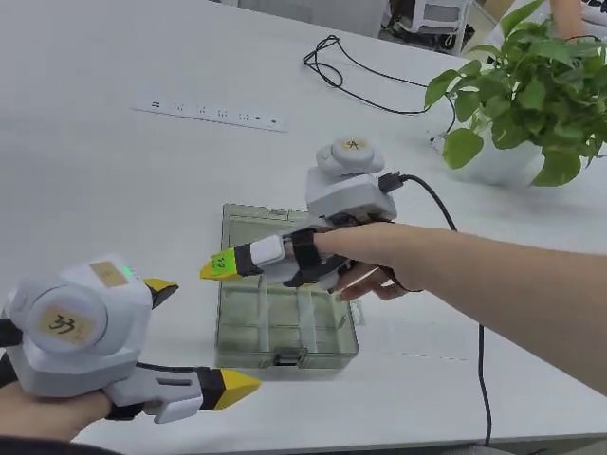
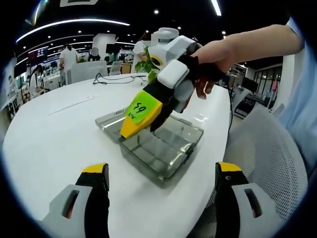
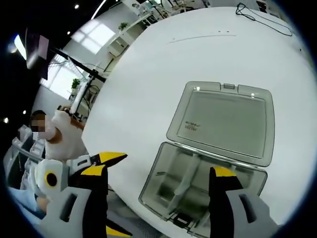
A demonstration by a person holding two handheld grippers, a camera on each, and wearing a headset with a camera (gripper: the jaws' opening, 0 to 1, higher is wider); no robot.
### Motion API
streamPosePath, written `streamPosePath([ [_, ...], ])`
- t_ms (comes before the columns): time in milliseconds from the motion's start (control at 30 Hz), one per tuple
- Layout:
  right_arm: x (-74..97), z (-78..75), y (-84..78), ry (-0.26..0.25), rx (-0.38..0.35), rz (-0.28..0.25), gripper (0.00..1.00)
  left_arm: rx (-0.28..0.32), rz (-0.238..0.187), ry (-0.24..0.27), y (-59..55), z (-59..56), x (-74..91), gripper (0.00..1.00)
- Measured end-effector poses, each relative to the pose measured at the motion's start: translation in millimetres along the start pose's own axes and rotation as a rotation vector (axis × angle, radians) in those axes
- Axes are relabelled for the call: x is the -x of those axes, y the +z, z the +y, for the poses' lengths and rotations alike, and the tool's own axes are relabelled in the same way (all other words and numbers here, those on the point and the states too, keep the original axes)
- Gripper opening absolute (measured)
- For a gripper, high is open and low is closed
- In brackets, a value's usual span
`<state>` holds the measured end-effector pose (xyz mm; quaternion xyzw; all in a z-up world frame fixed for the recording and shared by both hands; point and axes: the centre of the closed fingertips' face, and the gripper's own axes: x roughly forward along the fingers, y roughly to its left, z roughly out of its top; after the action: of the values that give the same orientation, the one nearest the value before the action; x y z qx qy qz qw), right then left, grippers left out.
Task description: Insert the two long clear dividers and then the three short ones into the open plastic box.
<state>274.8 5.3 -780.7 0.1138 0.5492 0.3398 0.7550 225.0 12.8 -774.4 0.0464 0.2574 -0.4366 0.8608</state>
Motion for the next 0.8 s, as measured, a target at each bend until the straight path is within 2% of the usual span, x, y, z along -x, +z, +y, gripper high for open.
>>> streamPosePath([
  [67,2.5,7.7,1.6,0.04,0.015,-0.019,0.85,0.002,-0.002,0.005,1.7,-0.7,0.7,0.9],
  [100,3.2,14.5,2.9,0.079,0.029,-0.031,0.87,0.005,-0.003,0.007,2.4,-0.5,1.0,0.9],
  [167,3.9,17.7,7.6,0.135,0.015,-0.059,0.91,0.024,-0.01,0.01,3.8,-0.3,1.7,0.9],
  [200,5.9,20.6,12.0,0.153,0.03,-0.084,0.92,0.027,-0.011,0.013,4.1,0.1,2.1,0.9],
  [233,8.4,20.0,13.5,0.147,0.022,-0.092,0.92,0.029,-0.011,0.015,4.2,0.3,2.5,0.9],
  [267,12.4,25.2,19.7,0.183,0.05,-0.122,0.93,0.032,-0.008,0.019,4.3,0.8,3.3,0.9],
  [300,14.9,25.5,21.6,0.188,0.06,-0.133,0.94,0.034,-0.009,0.022,4.6,1.2,3.8,0.9],
  [400,22.9,23.2,18.2,0.197,0.113,-0.125,0.98,0.043,-0.01,0.035,5.2,3.3,6.1,0.9],
  [467,27.1,25.5,22.1,0.216,0.199,-0.172,0.99,0.045,-0.01,0.044,5.7,4.1,7.3,0.9],
  [500,28.6,22.1,19.5,0.2,0.231,-0.171,1.0,0.046,-0.011,0.049,6.1,4.5,8.0,0.9],
  [533,29.7,23.8,16.4,0.217,0.278,-0.168,1.0,0.05,-0.012,0.053,6.5,4.7,8.3,0.9],
  [567,30.9,20.3,13.0,0.204,0.331,-0.162,1.0,0.056,-0.014,0.056,7.1,4.7,8.7,0.9],
  [600,31.4,16.5,9.4,0.192,0.352,-0.144,1.0,0.055,-0.015,0.059,7.5,4.8,9.1,0.9],
  [633,33.1,17.3,8.1,0.208,0.409,-0.155,1.0,0.055,-0.015,0.066,8.1,5.4,9.4,0.9],
  [700,34.9,8.4,9.5,0.197,0.424,-0.15,1.0,0.061,-0.018,0.073,9.1,6.2,9.8,0.9],
  [800,41.8,4.2,11.8,0.201,0.503,-0.203,1.0,0.068,-0.022,0.082,10.7,7.3,10.2,0.9],
])
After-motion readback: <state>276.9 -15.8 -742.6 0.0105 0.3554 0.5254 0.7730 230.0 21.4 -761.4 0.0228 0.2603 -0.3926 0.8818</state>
